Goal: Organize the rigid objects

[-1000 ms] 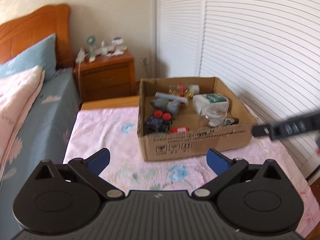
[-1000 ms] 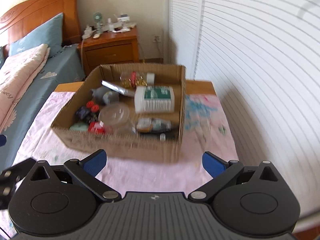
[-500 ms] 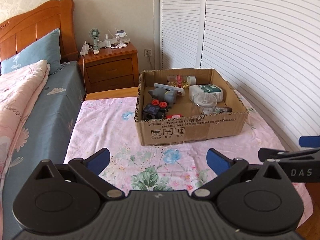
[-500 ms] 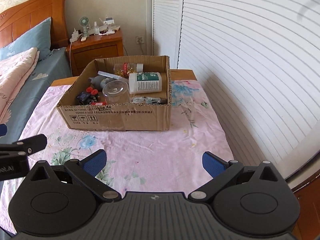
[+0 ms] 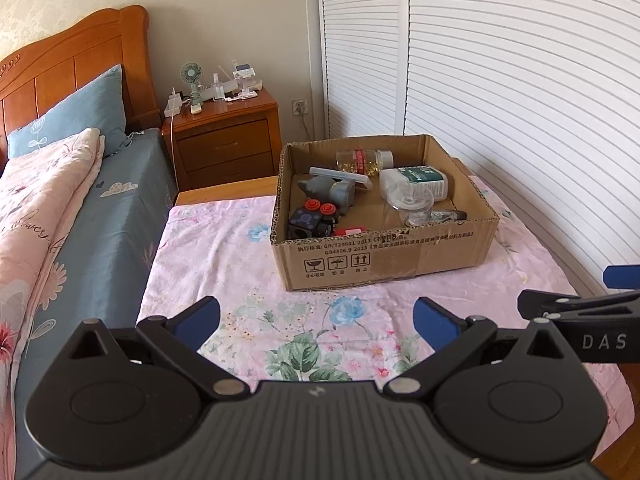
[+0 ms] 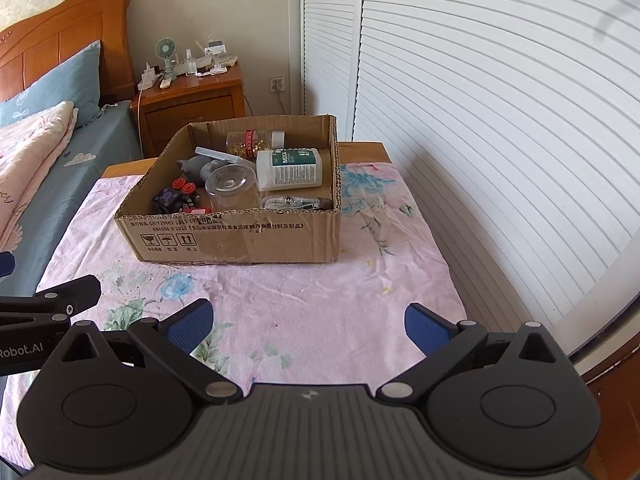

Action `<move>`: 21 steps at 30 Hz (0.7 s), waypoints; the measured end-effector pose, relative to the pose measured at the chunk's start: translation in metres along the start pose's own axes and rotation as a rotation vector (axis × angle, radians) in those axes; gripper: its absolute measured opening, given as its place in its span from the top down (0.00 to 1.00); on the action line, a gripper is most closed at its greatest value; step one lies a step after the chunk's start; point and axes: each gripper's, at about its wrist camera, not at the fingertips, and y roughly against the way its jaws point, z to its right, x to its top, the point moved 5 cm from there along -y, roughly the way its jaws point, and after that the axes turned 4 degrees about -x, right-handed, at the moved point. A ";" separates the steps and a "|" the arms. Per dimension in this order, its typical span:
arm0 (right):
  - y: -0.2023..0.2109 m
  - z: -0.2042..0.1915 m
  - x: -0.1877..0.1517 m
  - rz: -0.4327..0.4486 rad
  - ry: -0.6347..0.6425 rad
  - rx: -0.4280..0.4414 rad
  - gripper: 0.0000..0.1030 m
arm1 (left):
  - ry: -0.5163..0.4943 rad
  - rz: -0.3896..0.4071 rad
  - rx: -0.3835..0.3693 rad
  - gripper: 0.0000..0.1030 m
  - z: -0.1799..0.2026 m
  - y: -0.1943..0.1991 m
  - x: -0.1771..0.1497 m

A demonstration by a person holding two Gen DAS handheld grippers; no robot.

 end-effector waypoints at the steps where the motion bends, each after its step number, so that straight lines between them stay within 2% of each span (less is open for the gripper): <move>1: 0.000 0.000 -0.001 0.000 0.000 0.000 0.00 | -0.001 0.001 -0.001 0.01 0.000 0.000 0.000; 21: 0.002 0.002 0.003 0.011 0.001 0.000 0.00 | -0.015 0.014 0.018 0.01 0.002 0.005 0.004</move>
